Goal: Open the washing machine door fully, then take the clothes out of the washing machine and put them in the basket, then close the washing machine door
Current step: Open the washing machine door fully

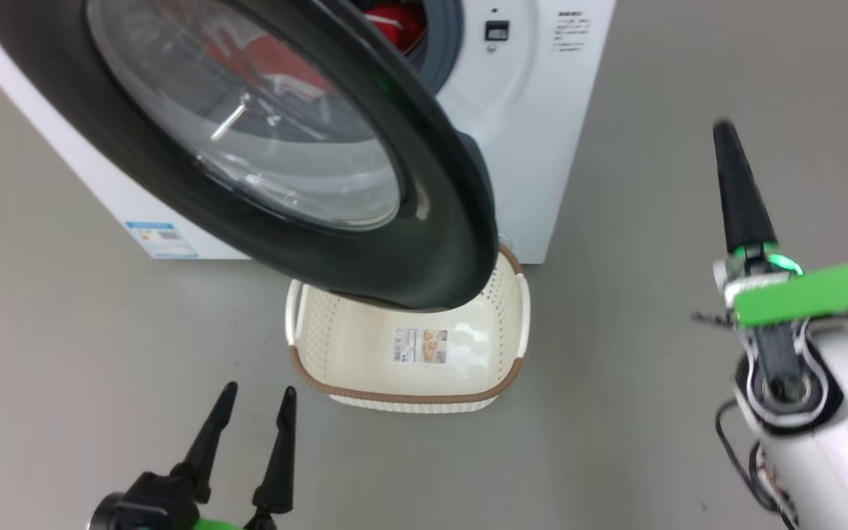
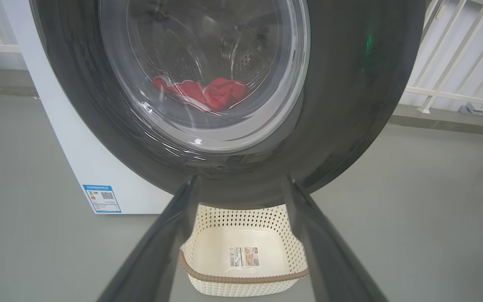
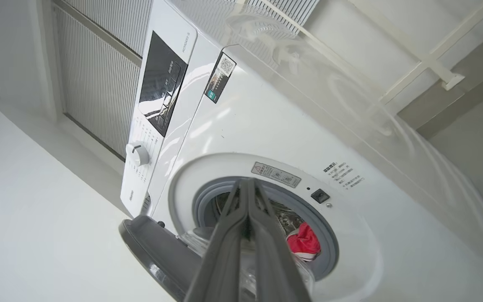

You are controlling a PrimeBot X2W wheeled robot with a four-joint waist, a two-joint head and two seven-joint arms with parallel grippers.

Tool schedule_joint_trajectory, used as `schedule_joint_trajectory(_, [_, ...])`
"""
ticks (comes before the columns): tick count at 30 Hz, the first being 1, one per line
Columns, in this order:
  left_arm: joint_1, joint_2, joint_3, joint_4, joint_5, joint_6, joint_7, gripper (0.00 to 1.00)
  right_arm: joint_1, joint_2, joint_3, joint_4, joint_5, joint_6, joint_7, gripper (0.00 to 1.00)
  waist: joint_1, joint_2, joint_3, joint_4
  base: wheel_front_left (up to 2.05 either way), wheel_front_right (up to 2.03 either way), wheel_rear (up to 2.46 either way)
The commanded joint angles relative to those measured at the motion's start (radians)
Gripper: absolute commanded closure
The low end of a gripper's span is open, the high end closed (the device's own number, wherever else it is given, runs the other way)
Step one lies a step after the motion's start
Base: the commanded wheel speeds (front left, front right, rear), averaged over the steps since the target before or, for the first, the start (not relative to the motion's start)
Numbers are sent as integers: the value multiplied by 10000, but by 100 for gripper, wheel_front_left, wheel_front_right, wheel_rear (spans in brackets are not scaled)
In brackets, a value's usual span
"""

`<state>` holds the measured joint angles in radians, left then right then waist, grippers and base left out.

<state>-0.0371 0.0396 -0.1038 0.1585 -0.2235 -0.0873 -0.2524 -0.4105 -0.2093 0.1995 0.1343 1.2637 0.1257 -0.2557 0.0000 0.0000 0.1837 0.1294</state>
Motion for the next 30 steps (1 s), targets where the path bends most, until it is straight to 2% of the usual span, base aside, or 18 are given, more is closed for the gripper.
schedule_joint_trajectory(1, [-345, 106, 185, -277, -167, 109, -94, 0, -610, -167, 396, -255, 1045, 50, 27, 100, 0, 0, 254, 308, 0, 0, 0])
schedule_joint_trajectory(2, [-345, 106, 185, -277, -167, 109, -94, 0, -610, -167, 396, -255, 1045, 50, 27, 100, 0, 0, 254, 308, 0, 0, 0])
schedule_joint_trajectory(3, [-385, 106, 113, -266, -224, 126, -94, 0, -852, -269, 462, -203, 1657, 50, 258, 100, 0, 0, 318, 395, 0, 0, 0])
schedule_joint_trajectory(4, [-475, 106, -9, -249, -368, 175, -94, 0, -1324, -434, 574, -117, 2687, 50, 1021, 100, 0, 0, 452, 574, 0, 0, 0])
schedule_joint_trajectory(8, [-629, 106, -245, -244, -599, 241, -94, 0, -2090, -529, 404, 422, 4320, 50, 3170, 100, 0, 0, 691, 932, 0, 0, 0])
schedule_joint_trajectory(17, [-746, 106, -572, -159, -925, 323, -94, 0, -3484, -821, 493, 2838, 5590, 50, 8102, 100, 0, 0, 942, 1654, 0, 0, 0])
schedule_joint_trajectory(19, [-749, 106, -645, -154, -975, 330, -94, 0, -3757, -907, 611, 3362, 5708, 50, 8912, 100, 0, 0, 986, 1792, 0, 0, 0])
schedule_joint_trajectory(23, [-767, 106, -753, -158, -1075, 358, -94, 0, -4315, -890, 621, 4054, 5675, 50, 9555, 100, 0, 0, 1089, 1997, 0, 0, 0])
schedule_joint_trajectory(30, [-691, 106, -928, -115, -1160, 386, -94, 0, -4334, -525, 714, 4366, 5469, 50, 10278, 100, 0, 0, 950, 2251, 0, 0, 0])
